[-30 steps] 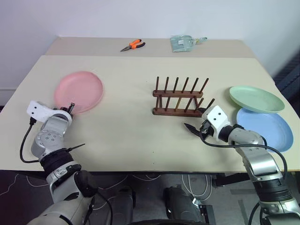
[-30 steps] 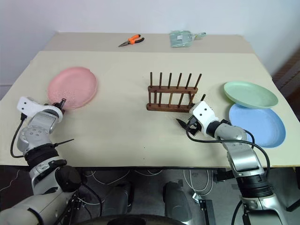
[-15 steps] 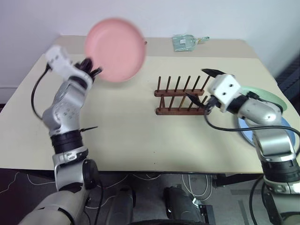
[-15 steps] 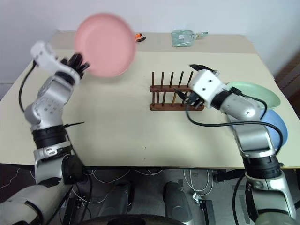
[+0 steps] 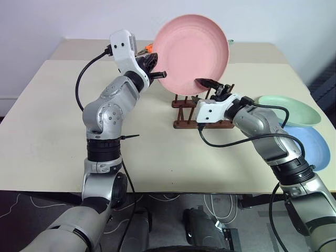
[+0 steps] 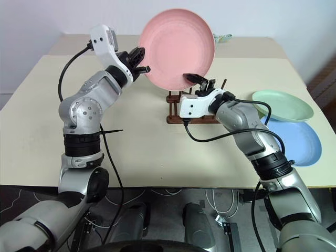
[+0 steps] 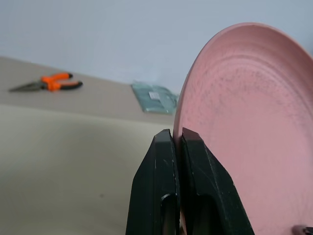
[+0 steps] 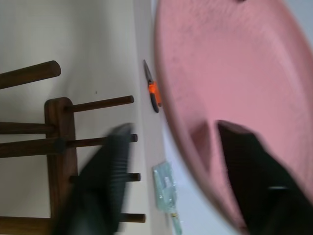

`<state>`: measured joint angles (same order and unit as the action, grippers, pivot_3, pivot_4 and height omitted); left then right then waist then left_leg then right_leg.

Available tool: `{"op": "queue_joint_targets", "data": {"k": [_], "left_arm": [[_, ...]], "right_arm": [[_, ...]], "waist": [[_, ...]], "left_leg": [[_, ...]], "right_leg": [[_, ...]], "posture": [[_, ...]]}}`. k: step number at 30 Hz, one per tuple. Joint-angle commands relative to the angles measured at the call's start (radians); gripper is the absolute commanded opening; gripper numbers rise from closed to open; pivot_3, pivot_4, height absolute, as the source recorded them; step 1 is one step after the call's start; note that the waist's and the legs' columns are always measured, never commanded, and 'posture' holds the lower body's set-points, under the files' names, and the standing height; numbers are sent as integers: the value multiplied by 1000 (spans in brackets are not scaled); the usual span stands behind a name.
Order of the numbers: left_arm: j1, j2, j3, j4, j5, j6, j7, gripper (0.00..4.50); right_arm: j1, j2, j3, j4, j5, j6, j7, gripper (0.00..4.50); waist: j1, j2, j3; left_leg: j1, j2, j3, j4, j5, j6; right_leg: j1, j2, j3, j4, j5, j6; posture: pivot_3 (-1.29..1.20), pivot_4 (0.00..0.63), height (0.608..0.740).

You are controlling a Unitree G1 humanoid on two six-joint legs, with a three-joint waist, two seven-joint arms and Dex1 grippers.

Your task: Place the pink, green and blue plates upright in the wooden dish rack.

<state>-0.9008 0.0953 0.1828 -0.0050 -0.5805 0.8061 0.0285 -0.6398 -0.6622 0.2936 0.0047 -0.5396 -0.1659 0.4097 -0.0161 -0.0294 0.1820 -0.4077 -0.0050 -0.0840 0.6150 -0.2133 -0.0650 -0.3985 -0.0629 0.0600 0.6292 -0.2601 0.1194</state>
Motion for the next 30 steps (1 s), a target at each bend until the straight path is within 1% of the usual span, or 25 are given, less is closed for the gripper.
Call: {"op": "queue_joint_targets", "data": {"k": [1, 2, 3, 4, 5, 6, 7, 9, 10, 12, 14, 16, 18, 19, 20, 22, 23, 24, 26, 30], "left_arm": [[-9, -13, 35, -41, -34, 18, 6, 0], [-7, -22, 49, -41, -52, 22, 3, 0], [-6, -29, 58, -41, -66, 24, -4, 0], [-9, -43, 75, -39, -84, 25, 0, 622], [-17, -61, 100, -35, -107, 19, 11, 881], [-28, -75, 122, -32, -122, 2, 19, 1413], [-38, -68, 125, -28, -96, -41, 20, 1852], [-47, -35, 121, -14, -26, -130, 21, 2935], [-40, 6, 104, 5, 35, -181, 13, 2935], [5, 120, 30, 48, 190, -293, -25, 2935], [67, 212, -41, 84, 289, -395, -99, 2935], [153, 308, -140, 109, 377, -513, -240, 2935], [244, 387, -237, 101, 426, -606, -406, 2935], [297, 427, -282, 73, 423, -618, -508, 2935], [349, 450, -300, 34, 379, -599, -602, 2935], [404, 463, -300, -17, 298, -544, -709, 2935], [422, 458, -296, -41, 273, -549, -741, 2935], [430, 450, -292, -56, 264, -564, -757, 2935], [444, 426, -290, -80, 233, -538, -781, 2935], [470, 415, -302, -100, 235, -511, -806, 2935]], "right_arm": [[-1, -11, -24, -6, -34, -29, -27, 403], [0, -10, -25, -6, -44, -33, -31, 21], [1, -9, -27, -6, -54, -37, -37, 21], [1, -8, -30, -6, -65, -38, -43, 0], [0, -10, -30, -5, -81, -42, -52, 0], [-1, -12, -31, -4, -93, -44, -59, 0], [2, -18, -35, -4, -106, -45, -66, 0], [13, -28, -50, -8, -112, -40, -74, 0], [23, -25, -76, -12, -91, -25, -79, 0], [48, -13, -162, -25, -10, 14, -91, 0], [75, 3, -251, -47, 108, 52, -72, 0], [97, 44, -362, -88, 311, 138, -9, 0], [116, 80, -461, -151, 530, 282, 76, 0], [129, 87, -503, -192, 640, 361, 124, 0], [136, 105, -558, -235, 766, 463, 142, 0], [145, 125, -624, -289, 922, 597, 150, 0], [151, 132, -645, -309, 981, 647, 146, 0], [157, 139, -657, -326, 1021, 678, 141, 0], [175, 167, -690, -351, 1103, 736, 108, 0], [202, 183, -719, -378, 1196, 801, 66, 0]], "waist": [[0, 0, 0], [0, 0, 0], [0, 1, 0], [0, 0, 1], [1, 0, 1], [2, 0, 1], [3, 0, 1], [3, 0, 1], [1, 0, 1], [-3, 0, 0], [-4, 1, 0], [-3, 1, 0], [2, 2, 0], [5, 2, 0], [6, 2, 0], [4, 2, 1], [4, 2, 1], [4, 2, 1], [3, 3, 1], [-3, 5, 1]], "left_leg": [[0, 0, 0, 0, 0, 0], [0, 0, 0, 0, 0, 0], [0, 0, 0, 0, 0, 0], [0, 0, 0, 0, 0, 0], [0, 0, 0, 0, 0, 0], [0, 0, 0, 0, 0, 0], [0, 0, 0, 0, 0, 0], [0, 0, 0, 0, 0, 0], [0, 0, 0, 0, 0, 0], [0, 0, 0, 0, 0, 0], [1, 0, 0, -1, 0, 0], [1, 0, 1, -1, 0, 0], [1, 0, 1, -2, 0, 0], [1, 0, 0, -1, 0, 0], [0, 0, 0, -1, 0, 0], [0, 0, 0, -1, 0, 0], [0, 0, 0, -1, 0, 0], [0, 0, 0, -1, 0, 0], [0, 1, 0, 0, 0, 0], [1, 2, 1, 0, 0, 1]], "right_leg": [[0, 0, 0, 0, 0, 0], [0, 0, 0, 0, 0, 0], [0, 0, 0, 0, 0, 0], [0, 0, 0, 0, 0, 0], [0, 0, 0, 0, 0, 0], [0, 0, 0, 0, 0, 0], [0, 0, 0, 0, 0, 0], [0, 0, 0, 0, 0, 0], [0, 0, 0, 0, 0, 0], [0, 0, 0, 0, 0, 0], [0, 0, 1, 0, 0, 0], [1, 0, 1, 0, 0, 0], [1, 0, 1, 0, 0, 0], [2, 0, 1, 0, 0, 0], [2, -1, 0, 0, 0, -1], [2, -1, 0, -1, 0, -1], [1, -1, 0, 0, 0, -1], [1, -1, 0, 0, -1, -3], [1, -1, 0, 0, -1, -6], [1, 0, 0, 0, -1, -6]], "posture": [[0, 150, 740], [0, 150, 740], [0, 150, 740], [0, 150, 740], [0, 150, 740], [0, 150, 740], [0, 150, 740], [0, 150, 740], [0, 150, 740], [0, 150, 740], [0, 150, 740], [0, 150, 740], [0, 150, 740], [0, 150, 740], [0, 150, 740], [0, 150, 740], [0, 150, 740], [0, 150, 740], [0, 150, 740], [0, 150, 740]]}}
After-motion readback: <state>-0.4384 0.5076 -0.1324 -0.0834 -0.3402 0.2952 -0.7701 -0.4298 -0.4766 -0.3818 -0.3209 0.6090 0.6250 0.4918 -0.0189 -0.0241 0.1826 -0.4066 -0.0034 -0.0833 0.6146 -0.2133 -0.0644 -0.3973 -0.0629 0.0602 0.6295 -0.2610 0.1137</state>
